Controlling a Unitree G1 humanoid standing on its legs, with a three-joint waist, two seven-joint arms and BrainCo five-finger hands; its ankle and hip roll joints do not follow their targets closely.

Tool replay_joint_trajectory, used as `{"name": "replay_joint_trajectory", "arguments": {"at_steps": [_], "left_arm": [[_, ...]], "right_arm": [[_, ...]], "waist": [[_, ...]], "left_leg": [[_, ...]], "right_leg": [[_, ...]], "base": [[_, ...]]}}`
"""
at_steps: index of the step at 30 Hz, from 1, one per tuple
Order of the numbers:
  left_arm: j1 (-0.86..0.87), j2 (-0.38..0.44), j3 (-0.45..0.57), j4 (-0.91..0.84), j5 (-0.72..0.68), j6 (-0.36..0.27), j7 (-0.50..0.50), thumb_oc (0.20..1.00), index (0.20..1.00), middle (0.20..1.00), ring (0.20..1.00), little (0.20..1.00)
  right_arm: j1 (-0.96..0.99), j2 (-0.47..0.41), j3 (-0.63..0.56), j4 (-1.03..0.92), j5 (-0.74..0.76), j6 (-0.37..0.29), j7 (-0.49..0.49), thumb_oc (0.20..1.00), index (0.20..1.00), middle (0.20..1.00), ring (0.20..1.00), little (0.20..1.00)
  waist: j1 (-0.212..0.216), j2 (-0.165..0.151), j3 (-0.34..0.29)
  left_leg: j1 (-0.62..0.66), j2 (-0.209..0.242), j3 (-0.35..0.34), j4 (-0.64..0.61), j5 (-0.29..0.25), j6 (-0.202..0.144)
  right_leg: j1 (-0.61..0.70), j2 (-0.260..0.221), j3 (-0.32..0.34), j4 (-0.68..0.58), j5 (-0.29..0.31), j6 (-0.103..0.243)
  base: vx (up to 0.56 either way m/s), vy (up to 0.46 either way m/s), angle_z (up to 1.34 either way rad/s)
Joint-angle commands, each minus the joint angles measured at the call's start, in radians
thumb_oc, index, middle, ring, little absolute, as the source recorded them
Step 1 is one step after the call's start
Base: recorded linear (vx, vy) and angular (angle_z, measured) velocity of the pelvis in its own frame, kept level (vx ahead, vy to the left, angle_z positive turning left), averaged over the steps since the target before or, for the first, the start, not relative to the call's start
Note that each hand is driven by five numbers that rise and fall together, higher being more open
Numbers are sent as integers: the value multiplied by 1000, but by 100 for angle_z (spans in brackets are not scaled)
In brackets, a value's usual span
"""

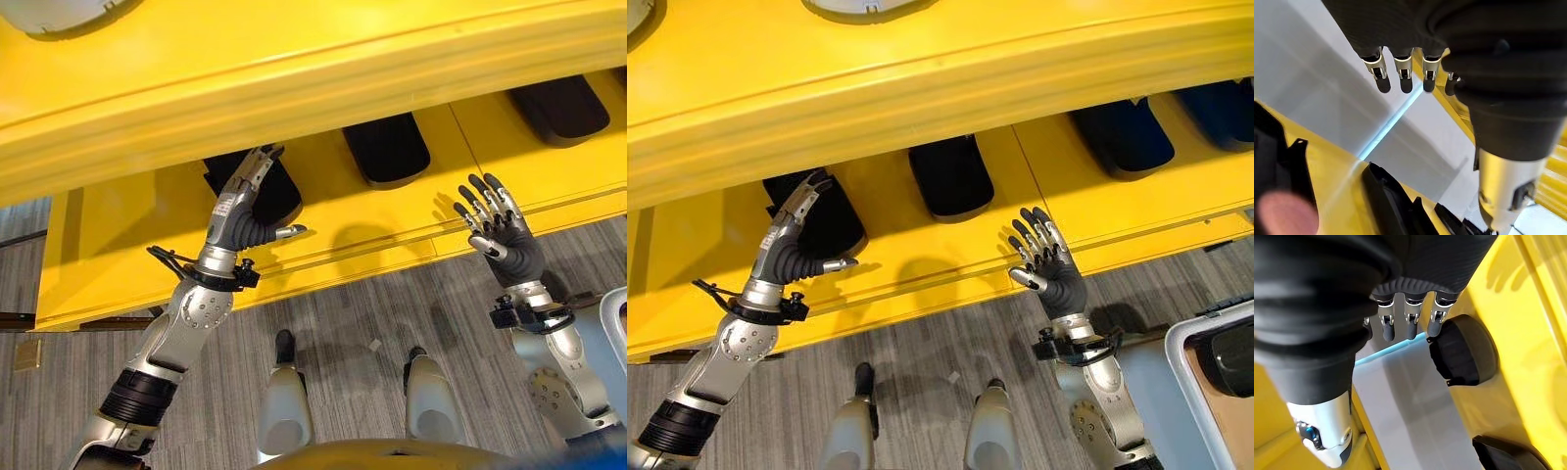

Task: Move parts from the plastic box to the shelf.

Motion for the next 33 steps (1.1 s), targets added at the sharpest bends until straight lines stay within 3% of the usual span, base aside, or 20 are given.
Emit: {"name": "replay_joint_trajectory", "arguments": {"at_steps": [1, 14, 23, 33], "left_arm": [[-84, -18, 24, 17, -79, -6, 76, 1000, 1000, 1000, 1000, 1000], [-286, -74, 60, 80, -143, 43, 203, 1000, 1000, 1000, 1000, 1000], [-459, -88, 61, 222, -249, 76, 277, 1000, 1000, 1000, 1000, 1000], [-536, -120, 74, 307, -448, 59, 264, 1000, 1000, 1000, 1000, 1000]], "right_arm": [[-29, 25, -27, -50, -21, -35, -8, 1000, 1000, 1000, 1000, 1000], [-62, 9, 1, -52, -31, -12, -26, 1000, 1000, 1000, 1000, 1000], [-88, -11, 38, -53, -32, 12, -18, 1000, 1000, 1000, 1000, 1000], [-121, -18, 58, -53, -43, 31, -26, 1000, 1000, 1000, 1000, 1000]], "waist": [[-3, -27, -33], [-25, -35, -30], [-44, -41, -31], [-58, -57, 19]], "left_leg": [[0, 64, -12, 55, 49, -42], [-16, 77, 3, 74, 45, -48], [-29, 79, 8, 112, 32, -51], [-76, 64, 3, 272, -51, -35]], "right_leg": [[-33, -7, 14, -9, 154, -7], [-65, 8, 43, -11, 174, -6], [-78, 13, 61, 6, 174, -7], [-120, -6, 101, 101, 150, -2]], "base": [[-11, 4, -5], [-17, 15, -9], [-12, 10, -5], [-39, 38, -8]]}}
